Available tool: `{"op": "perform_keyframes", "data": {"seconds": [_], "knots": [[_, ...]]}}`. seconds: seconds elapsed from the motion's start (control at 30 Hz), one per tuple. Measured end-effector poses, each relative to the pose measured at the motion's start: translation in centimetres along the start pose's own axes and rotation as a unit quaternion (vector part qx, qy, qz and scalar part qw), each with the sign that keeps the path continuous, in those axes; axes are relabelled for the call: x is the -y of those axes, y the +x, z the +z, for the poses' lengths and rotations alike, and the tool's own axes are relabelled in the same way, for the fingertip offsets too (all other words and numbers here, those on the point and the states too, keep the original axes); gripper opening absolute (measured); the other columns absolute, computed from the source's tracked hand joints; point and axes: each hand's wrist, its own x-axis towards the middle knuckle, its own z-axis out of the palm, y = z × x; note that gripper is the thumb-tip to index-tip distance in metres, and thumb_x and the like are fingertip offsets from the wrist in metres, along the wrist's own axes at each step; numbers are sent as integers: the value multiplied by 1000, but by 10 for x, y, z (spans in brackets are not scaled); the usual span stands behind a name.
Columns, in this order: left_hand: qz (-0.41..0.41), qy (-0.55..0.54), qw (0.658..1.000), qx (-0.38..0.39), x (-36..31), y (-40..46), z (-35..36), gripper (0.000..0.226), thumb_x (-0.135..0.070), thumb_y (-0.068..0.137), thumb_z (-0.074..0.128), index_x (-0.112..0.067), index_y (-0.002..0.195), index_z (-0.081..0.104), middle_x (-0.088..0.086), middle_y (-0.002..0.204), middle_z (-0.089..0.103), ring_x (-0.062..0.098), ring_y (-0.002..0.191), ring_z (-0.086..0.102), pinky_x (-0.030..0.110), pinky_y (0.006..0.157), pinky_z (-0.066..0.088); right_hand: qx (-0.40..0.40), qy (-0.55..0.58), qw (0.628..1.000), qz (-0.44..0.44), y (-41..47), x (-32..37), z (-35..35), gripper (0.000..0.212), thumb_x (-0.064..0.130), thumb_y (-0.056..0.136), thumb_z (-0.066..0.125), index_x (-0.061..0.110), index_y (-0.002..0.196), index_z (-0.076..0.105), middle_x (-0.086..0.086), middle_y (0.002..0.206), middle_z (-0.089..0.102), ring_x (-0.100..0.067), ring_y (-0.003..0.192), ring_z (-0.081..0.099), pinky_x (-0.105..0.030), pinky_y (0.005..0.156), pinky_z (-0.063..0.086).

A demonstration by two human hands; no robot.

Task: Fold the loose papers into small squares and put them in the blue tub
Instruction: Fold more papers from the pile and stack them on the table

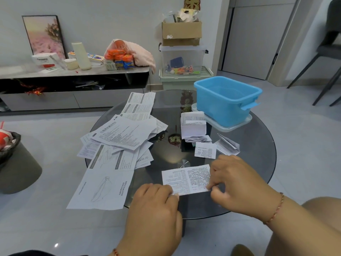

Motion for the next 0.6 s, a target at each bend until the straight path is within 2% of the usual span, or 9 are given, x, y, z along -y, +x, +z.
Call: {"op": "perform_keyframes", "data": {"seconds": [0.07,0.13,0.2,0.27,0.33,0.47,0.53,0.6], "knots": [[9,-2,1000,-3,1,-1,2,28,-20,66,45,-12,71,71,1,74,63,24,64,57,32,77,38,-11,27,1000,9,1,-1,-1,23,32,65,47,27,66,69,14,71,57,-8,69,51,-24,63,44],[25,-20,999,-8,4,-2,4,28,-18,65,45,-12,74,71,0,77,64,20,70,55,31,86,39,-8,59,998,9,3,0,0,35,38,70,48,30,97,70,16,96,61,-5,91,54,-21,81,44],[36,-43,998,-6,8,-4,7,29,-17,66,46,-13,79,71,-2,83,65,13,80,54,33,98,38,27,57,998,-1,5,0,4,52,44,75,46,32,125,56,17,121,54,-2,113,45,-21,99,34],[43,-48,998,6,12,-5,8,27,-19,68,48,-15,83,70,-4,89,64,11,87,57,35,105,34,59,47,997,-10,5,1,8,58,44,78,48,34,135,44,17,130,47,-1,121,38,-20,104,27],[45,-42,998,17,13,-5,8,25,-24,71,51,-17,87,69,-4,93,64,11,94,57,37,106,33,67,31,997,-14,5,2,10,57,46,80,45,33,135,44,17,128,47,-2,118,38,-18,102,26],[54,-36,998,13,9,-5,5,34,-36,68,58,-17,94,69,-4,97,62,12,97,53,36,104,33,67,38,997,3,2,6,9,62,54,74,28,29,124,56,15,111,49,-4,104,40,-19,91,36],[78,-43,996,17,6,-7,6,44,-43,63,62,-17,99,69,-4,98,62,13,95,54,36,101,36,71,37,997,2,-1,10,8,51,52,77,28,28,106,62,16,97,43,-2,92,37,-19,81,35],[107,-42,993,31,4,-9,10,52,-49,61,65,-18,102,67,-4,99,62,15,95,55,35,98,38,79,44,996,1,-4,14,6,35,47,85,37,26,95,63,16,90,39,-2,82,39,-18,73,35]]}}
